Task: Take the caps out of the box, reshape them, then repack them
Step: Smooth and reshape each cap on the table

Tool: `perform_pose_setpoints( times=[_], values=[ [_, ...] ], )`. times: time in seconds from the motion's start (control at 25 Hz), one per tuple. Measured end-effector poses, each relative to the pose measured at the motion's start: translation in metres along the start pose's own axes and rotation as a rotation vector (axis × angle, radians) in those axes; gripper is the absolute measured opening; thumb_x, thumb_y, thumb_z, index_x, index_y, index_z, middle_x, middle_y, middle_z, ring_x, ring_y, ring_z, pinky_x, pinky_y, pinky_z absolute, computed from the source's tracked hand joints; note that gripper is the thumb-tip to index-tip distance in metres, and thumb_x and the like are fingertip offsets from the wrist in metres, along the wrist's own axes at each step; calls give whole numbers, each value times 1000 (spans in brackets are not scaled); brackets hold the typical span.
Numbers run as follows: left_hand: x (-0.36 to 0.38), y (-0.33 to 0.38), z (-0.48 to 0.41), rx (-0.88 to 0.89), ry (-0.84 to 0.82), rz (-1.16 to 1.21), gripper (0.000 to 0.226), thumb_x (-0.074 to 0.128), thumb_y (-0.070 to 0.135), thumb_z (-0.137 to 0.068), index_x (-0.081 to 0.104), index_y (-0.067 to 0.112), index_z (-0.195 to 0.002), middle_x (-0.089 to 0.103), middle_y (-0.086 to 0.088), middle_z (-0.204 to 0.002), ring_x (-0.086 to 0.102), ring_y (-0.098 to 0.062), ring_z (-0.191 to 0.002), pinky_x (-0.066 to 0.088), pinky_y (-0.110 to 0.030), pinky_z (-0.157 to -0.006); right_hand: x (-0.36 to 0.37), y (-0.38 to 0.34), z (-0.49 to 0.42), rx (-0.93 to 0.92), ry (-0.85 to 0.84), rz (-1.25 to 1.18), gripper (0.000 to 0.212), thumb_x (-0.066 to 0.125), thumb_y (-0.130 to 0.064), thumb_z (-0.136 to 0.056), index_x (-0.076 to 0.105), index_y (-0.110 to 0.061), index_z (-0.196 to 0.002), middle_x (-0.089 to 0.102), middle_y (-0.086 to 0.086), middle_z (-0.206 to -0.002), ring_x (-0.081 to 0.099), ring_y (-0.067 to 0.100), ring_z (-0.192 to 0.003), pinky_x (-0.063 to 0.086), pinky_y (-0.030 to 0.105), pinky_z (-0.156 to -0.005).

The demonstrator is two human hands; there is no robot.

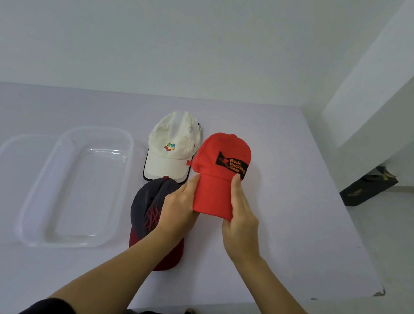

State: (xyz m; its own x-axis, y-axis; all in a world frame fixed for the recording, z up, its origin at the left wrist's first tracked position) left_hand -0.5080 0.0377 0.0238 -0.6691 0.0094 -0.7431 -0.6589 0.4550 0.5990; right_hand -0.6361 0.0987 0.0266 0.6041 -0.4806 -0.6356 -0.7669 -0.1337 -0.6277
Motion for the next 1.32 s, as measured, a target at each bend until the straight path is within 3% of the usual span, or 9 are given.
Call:
perform_pose_setpoints(
  times=[0.24,0.48,0.6,0.72,0.84,1.0,1.12,1.24,1.32],
  values=[
    [-3,-12,7,-64,8,39,56,52,-5,-85,40,-5,-139,63,-22,-121,64,-39,-99,53,-41,-75,-12,19,-13,23,-171,96,69,50,-12,-80,29,-7,-145,36,12,-150,44,27,-132,41,35,-104],
    [-2,-5,6,-131,-65,73,73,38,40,-83,26,7,-148,40,-13,-149,44,-30,-132,43,-41,-100,-10,31,-9,63,-176,241,64,57,3,-85,32,-1,-143,54,24,-132,62,41,-106,55,48,-79],
    [5,-3,9,-152,-56,116,67,41,29,-84,30,8,-147,48,-13,-143,52,-31,-125,48,-43,-96,-12,27,-9,104,-146,182,58,55,-3,-87,36,-4,-142,65,22,-114,66,39,-91,56,43,-76],
    [9,4,13,-294,17,334,57,42,14,-87,38,14,-143,66,-14,-112,64,-31,-96,52,-45,-84,-7,11,-10,264,-84,-61,53,45,-15,-86,44,-12,-139,70,13,-101,65,26,-79,56,37,-78],
    [10,12,11,-368,33,484,57,38,13,-84,44,14,-140,68,-17,-102,64,-32,-89,52,-43,-82,-3,3,-6,335,6,-164,49,49,1,-88,48,-10,-135,72,12,-94,62,20,-73,56,40,-77],
    [4,-12,3,-203,-113,173,60,40,16,-83,39,12,-143,62,-12,-124,60,-29,-109,47,-35,-92,-14,21,-11,183,-193,45,67,49,-2,-89,24,-20,-148,59,15,-128,62,34,-104,52,42,-88],
    [-4,-21,-4,-83,-309,99,71,45,-6,-81,27,9,-148,50,-6,-139,49,-22,-124,31,-14,-94,-17,37,-4,64,-271,166,81,52,4,-86,11,-29,-148,42,17,-146,54,37,-120,52,48,-91],
    [-18,-29,-24,-324,-132,411,70,41,-10,-81,28,8,-147,39,3,-144,37,-8,-130,25,-10,-102,-16,38,6,-35,-253,212,76,51,-4,-88,13,-28,-149,39,20,-147,52,38,-123,54,50,-89],
    [-25,-33,-40,-458,-135,732,66,47,17,-85,27,10,-148,30,-3,-154,30,-18,-142,24,-33,-117,-14,32,11,-104,-252,215,65,40,-18,-91,12,-31,-149,37,19,-148,49,36,-127,54,48,-90]
  ],
)
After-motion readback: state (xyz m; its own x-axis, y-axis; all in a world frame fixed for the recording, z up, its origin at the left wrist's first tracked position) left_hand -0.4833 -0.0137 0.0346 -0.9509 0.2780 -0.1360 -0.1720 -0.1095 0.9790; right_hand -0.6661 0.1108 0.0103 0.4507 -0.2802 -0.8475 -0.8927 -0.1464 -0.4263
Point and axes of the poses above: each hand's wrist, its own z-axis away from the middle knuckle, its own x-axis out of the palm, y = z × x, the point moved 3 cm from there along -z, towards the middle knuckle
